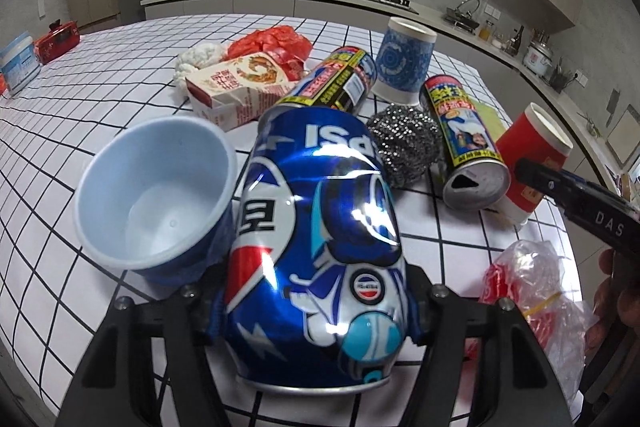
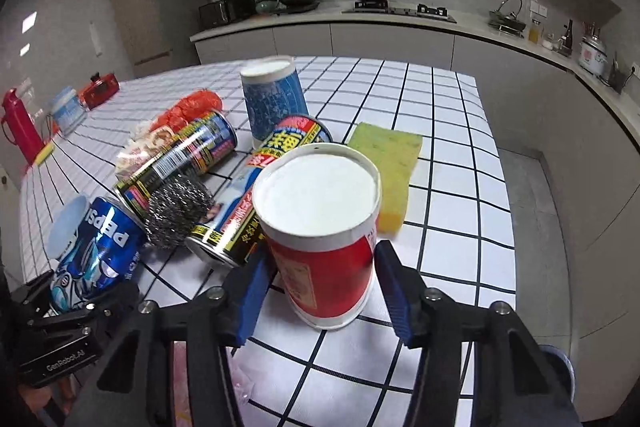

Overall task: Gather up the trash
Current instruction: 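Lift the Pepsi can and red paper cup and carry both over the black bin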

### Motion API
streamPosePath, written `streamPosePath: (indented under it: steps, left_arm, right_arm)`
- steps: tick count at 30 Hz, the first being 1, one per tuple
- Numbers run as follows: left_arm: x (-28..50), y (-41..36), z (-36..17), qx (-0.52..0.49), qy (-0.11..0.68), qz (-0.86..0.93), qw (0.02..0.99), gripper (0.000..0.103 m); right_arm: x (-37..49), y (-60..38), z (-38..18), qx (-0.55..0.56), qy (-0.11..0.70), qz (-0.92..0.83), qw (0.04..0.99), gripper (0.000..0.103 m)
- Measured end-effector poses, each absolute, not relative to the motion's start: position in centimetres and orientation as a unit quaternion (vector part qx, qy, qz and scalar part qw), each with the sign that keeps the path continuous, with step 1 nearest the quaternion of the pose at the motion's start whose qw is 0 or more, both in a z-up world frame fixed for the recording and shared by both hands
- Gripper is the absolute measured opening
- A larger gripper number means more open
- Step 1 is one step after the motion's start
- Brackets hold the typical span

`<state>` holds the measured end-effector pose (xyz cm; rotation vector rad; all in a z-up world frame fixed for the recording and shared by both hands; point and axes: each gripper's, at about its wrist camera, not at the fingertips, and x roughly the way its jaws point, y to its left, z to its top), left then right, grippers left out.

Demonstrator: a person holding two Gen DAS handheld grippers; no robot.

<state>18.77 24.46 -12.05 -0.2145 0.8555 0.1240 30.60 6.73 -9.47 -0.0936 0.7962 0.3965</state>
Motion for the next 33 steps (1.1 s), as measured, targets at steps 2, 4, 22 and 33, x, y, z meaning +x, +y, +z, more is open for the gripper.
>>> streamPosePath:
  steps: [2,4,22,33]
  left_arm:
    - [18.4,24.1,-11.6,-0.097,0.409,0.062,0.905,0.066]
    - [17.9,23.8,-11.3,-0.094,0.405,0.062,0.907,0.066]
    - [13.3,17.7,-6.7,-0.079,0.369,0.056,0.924,0.066]
    - [12.5,11.0,-6.0,-0.075,0.356,0.007,0.931,0.066]
  right_arm:
    - [30.1,6.3,-9.0,-0.041,0.381,0.192,0.904,0.054]
    - [29.6,5.8,-8.4,-0.039,0.376,0.193,0.905,0.054]
    - [21.7,-2.8,-4.2,-0.025,0.352,0.183,0.918,0.054]
    - [17.6,-11.4,-2.2,-0.017,0.341,0.14,0.93,0.054]
